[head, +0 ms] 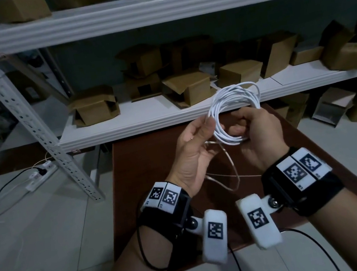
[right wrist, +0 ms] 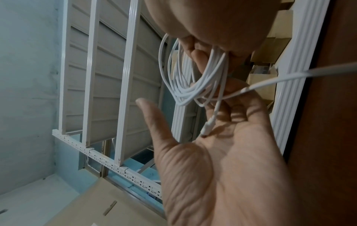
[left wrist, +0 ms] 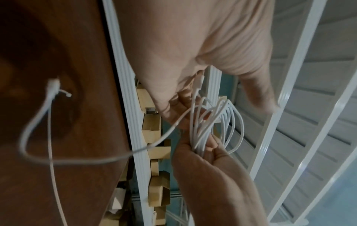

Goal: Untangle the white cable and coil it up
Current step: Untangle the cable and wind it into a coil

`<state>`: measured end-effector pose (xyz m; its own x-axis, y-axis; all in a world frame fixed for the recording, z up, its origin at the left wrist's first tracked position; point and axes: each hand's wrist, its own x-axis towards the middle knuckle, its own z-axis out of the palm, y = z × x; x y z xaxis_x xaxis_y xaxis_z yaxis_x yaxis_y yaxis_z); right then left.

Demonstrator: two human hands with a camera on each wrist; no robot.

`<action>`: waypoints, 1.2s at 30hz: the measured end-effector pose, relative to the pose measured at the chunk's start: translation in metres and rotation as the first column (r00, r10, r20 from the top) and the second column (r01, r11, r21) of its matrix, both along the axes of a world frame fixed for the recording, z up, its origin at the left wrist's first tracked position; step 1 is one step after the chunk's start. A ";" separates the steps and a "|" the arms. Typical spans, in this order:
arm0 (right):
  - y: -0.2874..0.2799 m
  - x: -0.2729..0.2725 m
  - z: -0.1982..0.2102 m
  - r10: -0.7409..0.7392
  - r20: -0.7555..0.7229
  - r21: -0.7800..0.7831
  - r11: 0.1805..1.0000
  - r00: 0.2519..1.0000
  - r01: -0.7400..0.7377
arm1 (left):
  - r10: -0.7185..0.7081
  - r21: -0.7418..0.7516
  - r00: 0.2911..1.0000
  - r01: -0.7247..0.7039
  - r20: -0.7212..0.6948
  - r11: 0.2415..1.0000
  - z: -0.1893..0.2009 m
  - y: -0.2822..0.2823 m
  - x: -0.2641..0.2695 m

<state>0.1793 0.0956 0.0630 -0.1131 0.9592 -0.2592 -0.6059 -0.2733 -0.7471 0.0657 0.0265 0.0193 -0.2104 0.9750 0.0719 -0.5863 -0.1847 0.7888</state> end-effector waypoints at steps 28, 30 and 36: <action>-0.019 -0.008 -0.016 0.073 0.144 0.163 0.982 0.987 -0.096 | 0.185 -0.193 0.983 -0.184 -0.011 0.964 0.015 0.001 0.020; -0.023 -0.011 -0.013 0.104 0.152 0.236 0.962 0.983 -0.139 | 0.199 -0.181 0.979 -0.186 0.053 0.966 0.020 0.000 0.018; -0.030 -0.016 -0.011 0.222 0.144 0.273 0.928 0.964 -0.255 | 0.236 -0.109 0.961 -0.222 0.143 0.969 0.024 -0.005 0.010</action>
